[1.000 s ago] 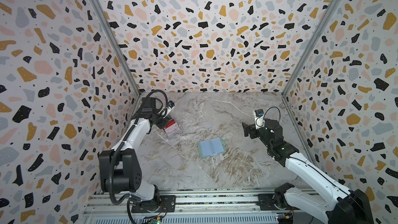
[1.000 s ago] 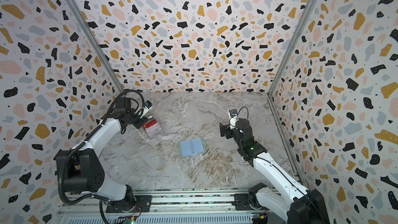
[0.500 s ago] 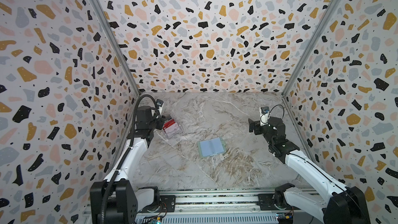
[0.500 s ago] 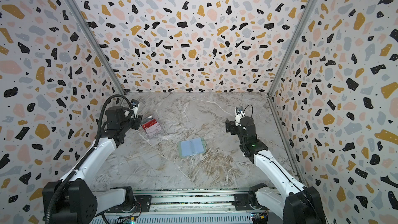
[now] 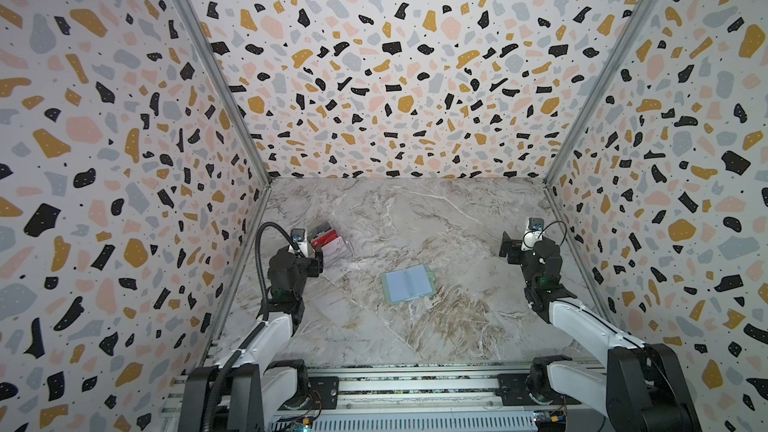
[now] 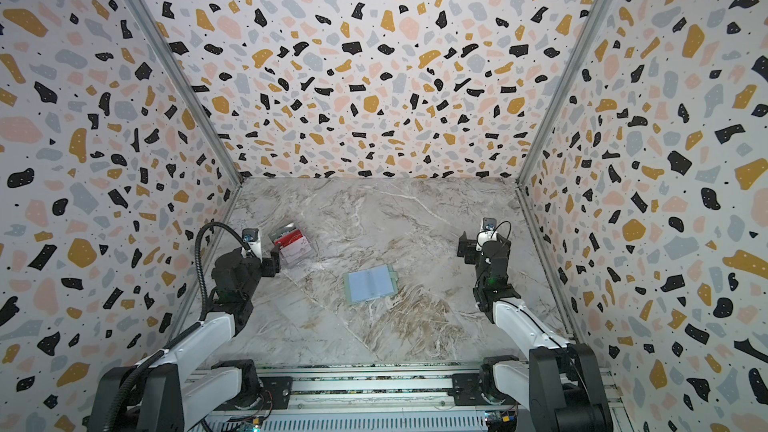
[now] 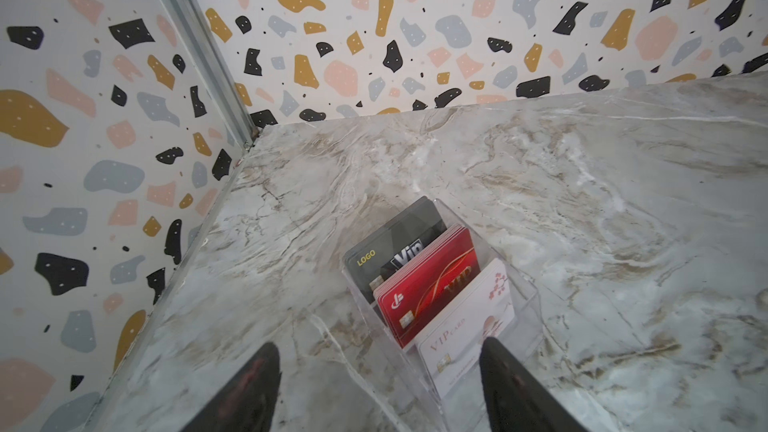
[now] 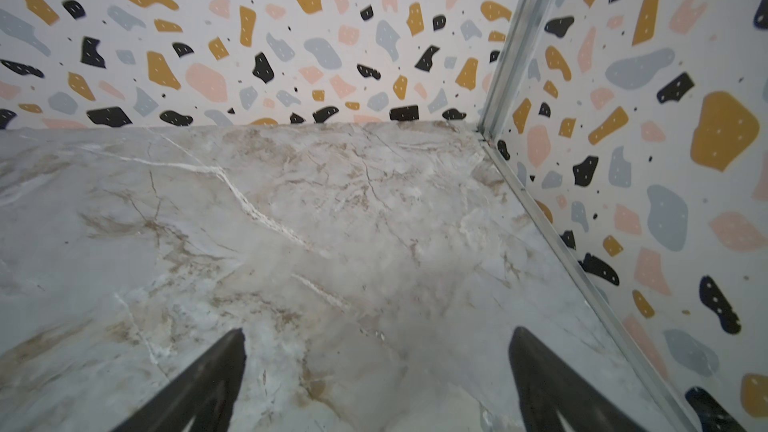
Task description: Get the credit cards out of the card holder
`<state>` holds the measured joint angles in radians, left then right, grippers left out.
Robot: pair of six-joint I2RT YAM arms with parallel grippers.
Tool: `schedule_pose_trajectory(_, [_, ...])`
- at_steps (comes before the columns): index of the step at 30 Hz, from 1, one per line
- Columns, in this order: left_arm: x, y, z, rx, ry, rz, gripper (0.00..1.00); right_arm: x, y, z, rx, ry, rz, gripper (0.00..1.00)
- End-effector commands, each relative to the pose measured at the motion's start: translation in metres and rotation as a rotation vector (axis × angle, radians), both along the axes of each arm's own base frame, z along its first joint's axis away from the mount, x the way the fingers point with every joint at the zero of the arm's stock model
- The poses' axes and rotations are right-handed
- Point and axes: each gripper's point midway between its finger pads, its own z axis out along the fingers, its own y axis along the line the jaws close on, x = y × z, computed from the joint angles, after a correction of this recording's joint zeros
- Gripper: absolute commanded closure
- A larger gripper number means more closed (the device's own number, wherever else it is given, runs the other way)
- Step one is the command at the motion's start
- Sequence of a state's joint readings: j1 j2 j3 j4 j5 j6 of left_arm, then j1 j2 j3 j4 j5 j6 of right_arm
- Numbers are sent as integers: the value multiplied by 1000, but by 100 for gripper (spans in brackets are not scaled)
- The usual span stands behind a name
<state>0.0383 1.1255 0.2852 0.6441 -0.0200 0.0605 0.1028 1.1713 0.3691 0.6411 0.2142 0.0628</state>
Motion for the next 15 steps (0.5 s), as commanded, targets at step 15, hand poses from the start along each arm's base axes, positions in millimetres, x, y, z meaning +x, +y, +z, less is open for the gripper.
schedule_pose_trajectory(15, [20,1,47,-103,-229,26,0,-1,2,-20,-12,-128,37,1])
